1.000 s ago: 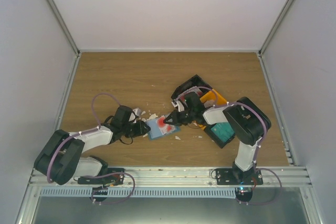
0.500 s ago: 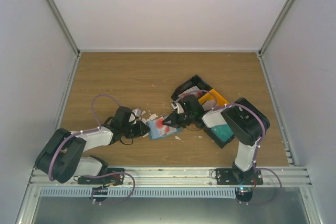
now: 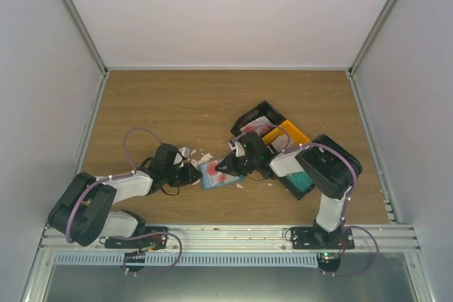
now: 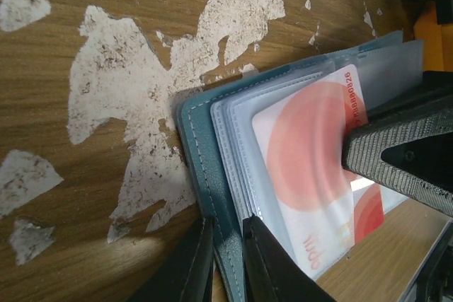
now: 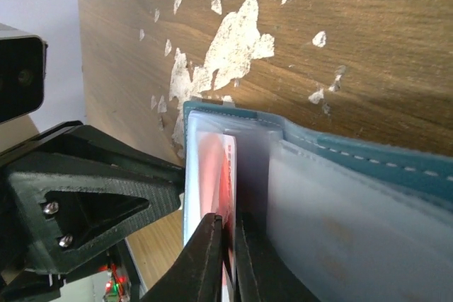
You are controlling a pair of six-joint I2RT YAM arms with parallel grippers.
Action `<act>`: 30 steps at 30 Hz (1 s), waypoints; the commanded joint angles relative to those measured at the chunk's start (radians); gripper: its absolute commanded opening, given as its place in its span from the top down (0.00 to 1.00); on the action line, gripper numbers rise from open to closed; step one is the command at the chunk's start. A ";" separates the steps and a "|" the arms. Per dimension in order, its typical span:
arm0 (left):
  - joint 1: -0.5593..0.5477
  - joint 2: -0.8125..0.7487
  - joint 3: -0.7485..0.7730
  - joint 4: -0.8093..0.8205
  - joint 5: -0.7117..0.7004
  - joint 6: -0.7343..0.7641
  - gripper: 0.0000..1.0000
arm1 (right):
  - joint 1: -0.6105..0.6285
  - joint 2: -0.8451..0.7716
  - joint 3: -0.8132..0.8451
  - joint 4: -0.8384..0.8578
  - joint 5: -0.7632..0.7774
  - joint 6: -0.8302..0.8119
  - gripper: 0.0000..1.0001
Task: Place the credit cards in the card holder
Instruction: Insert the credit card into the card holder.
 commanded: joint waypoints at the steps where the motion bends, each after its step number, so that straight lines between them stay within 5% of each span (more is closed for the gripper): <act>1: -0.002 0.025 -0.022 -0.034 0.008 0.017 0.83 | 0.036 -0.025 0.036 -0.079 0.080 -0.009 0.87; 5: -0.003 0.025 -0.014 -0.048 0.001 0.033 0.83 | 0.047 -0.046 0.086 -0.206 0.144 -0.055 0.64; 10: -0.003 0.022 -0.016 -0.029 0.030 0.027 0.83 | 0.078 -0.079 0.134 -0.321 0.204 -0.100 0.51; 30: -0.002 -0.002 -0.002 -0.041 0.043 0.039 0.83 | 0.222 -0.129 0.281 -0.659 0.572 -0.164 0.43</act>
